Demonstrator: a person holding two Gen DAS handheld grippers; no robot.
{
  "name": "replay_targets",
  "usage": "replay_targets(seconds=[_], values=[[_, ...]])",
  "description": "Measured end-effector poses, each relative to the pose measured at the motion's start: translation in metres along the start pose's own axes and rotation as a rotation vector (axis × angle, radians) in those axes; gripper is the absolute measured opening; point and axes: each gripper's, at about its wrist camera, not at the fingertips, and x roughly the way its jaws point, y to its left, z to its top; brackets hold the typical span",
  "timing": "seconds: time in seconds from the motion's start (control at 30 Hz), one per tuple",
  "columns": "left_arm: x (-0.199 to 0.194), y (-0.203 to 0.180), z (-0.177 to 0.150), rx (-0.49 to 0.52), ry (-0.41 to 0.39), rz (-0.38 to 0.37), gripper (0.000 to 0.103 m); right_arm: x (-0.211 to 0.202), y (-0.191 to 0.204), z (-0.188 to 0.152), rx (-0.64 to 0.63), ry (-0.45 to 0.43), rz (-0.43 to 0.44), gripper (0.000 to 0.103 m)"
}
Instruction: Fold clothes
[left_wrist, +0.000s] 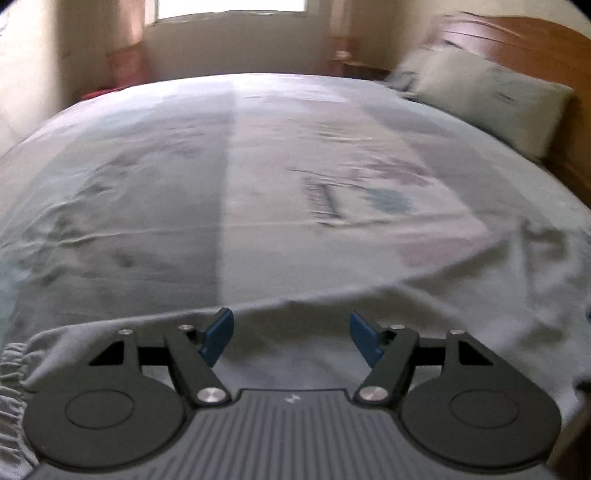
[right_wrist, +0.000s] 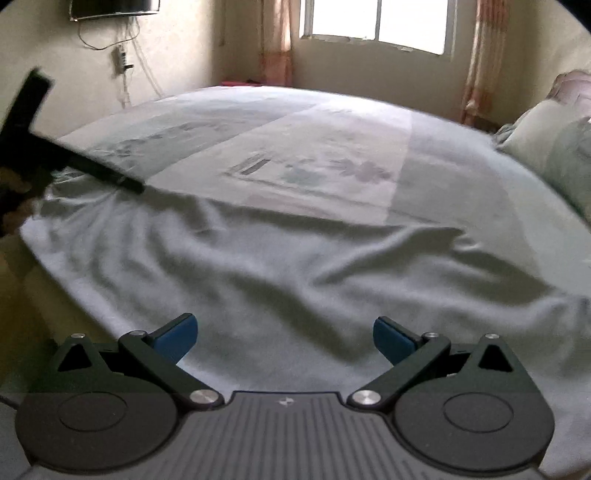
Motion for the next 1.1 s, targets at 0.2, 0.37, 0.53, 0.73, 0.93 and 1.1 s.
replay_targets(seconds=[0.2,0.37,0.53,0.73,0.93,1.1], values=[[0.028,0.003,-0.012,-0.040,0.044,0.033,0.074,0.018,-0.023,-0.012,0.152,0.124,-0.005,0.103],[0.013,0.007,0.000,-0.093,0.033,0.052,0.071,0.013,-0.019,-0.006,0.166,0.101,0.042,0.103],[-0.024,-0.003,-0.016,0.031,0.024,0.112,0.074,0.016,0.007,0.015,0.106,0.040,0.072,0.103],[-0.058,0.014,-0.069,0.006,0.057,0.161,0.074,0.038,0.043,-0.001,-0.011,0.113,0.105,0.103],[-0.075,0.035,-0.101,-0.148,0.034,0.158,0.074,0.042,0.046,-0.006,0.000,0.103,0.089,0.103],[-0.074,0.046,-0.098,-0.218,0.003,0.200,0.075,0.042,0.050,-0.007,0.015,0.089,0.064,0.103]])
